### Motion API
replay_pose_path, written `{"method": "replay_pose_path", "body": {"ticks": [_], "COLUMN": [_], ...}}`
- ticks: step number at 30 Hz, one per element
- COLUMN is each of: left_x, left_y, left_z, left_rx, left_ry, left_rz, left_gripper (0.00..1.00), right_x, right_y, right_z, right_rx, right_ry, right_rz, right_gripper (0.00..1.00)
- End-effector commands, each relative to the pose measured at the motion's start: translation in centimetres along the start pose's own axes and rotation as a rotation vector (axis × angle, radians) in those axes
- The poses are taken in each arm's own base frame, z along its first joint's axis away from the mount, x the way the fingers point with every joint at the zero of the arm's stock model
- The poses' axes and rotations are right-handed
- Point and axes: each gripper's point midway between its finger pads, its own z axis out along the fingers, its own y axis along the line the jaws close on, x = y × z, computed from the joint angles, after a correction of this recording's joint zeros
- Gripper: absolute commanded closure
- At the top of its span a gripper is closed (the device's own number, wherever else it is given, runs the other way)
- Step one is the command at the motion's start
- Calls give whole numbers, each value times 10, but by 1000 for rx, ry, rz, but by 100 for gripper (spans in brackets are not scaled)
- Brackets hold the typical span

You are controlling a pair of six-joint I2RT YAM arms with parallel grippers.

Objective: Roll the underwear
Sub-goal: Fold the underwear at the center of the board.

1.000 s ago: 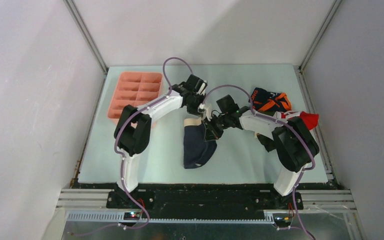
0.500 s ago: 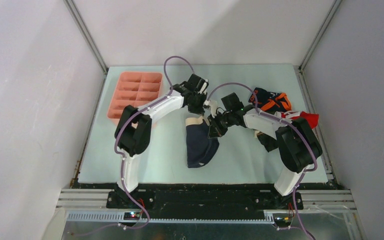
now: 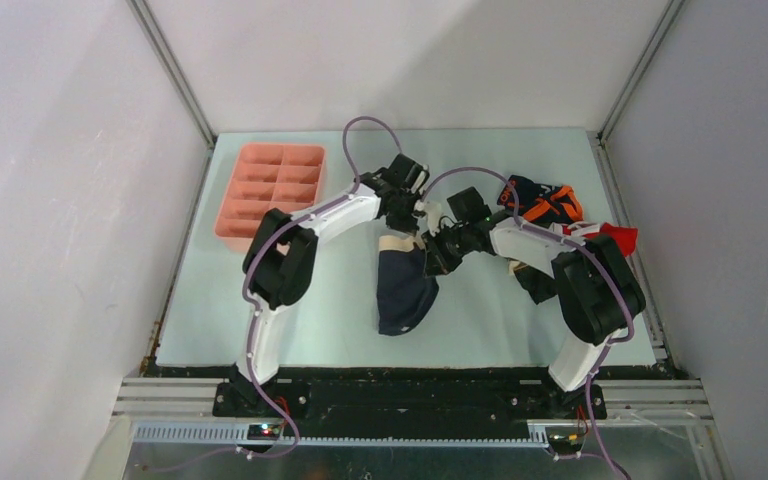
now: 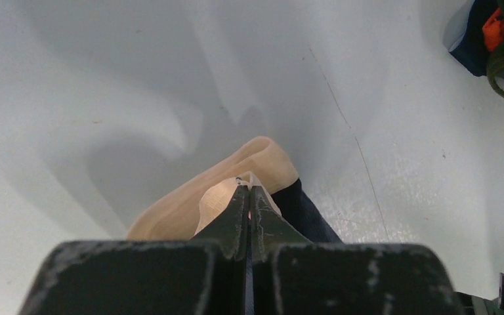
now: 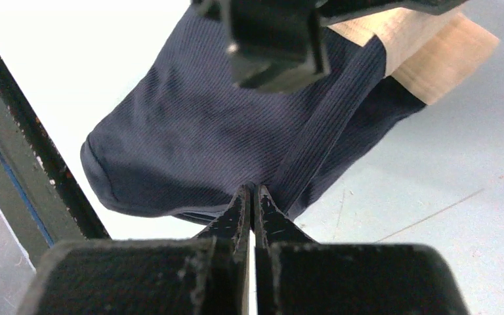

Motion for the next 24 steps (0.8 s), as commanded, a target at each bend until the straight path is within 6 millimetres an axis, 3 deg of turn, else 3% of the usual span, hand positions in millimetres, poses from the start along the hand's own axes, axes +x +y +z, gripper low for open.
{"method": "replay_pose_path", "body": {"ticks": [1, 3, 6, 8, 10, 13, 16, 20, 21, 24], "left_x": [-34, -37, -44, -50, -53, -63, -58, -34, -20, -3], "left_y": [-5, -5, -8, -11, -15, -18, -14, -7, -6, -13], "left_z": [-2, 2, 2, -3, -11, -35, -54, -81, -78, -84], "left_rx": [-15, -26, -16, -4, 14, 27, 41, 89, 132, 241], "left_ry": [-108, -115, -130, -145, -155, -187, -188, -164, -130, -108], "left_rz": [39, 45, 64, 77, 99, 113, 113, 127, 129, 133], "left_gripper": [100, 97, 72, 59, 53, 49, 49, 50, 52, 54], "right_x": [0, 2, 1, 0, -3, -8, -9, -13, -15, -31], "right_y": [-9, -12, -13, -14, -13, -9, -7, -21, -25, -34], "right_z": [-1, 0, -1, -4, -11, -26, -48, -68, -71, -68], "right_rx": [43, 54, 60, 66, 65, 52, 33, 42, 48, 49], "right_ry": [-6, -2, -4, -10, -24, -46, -48, -58, -66, -93], "right_rz": [56, 71, 80, 85, 101, 137, 201, 282, 285, 270], "right_gripper": [96, 92, 86, 80, 74, 72, 69, 67, 67, 66]}}
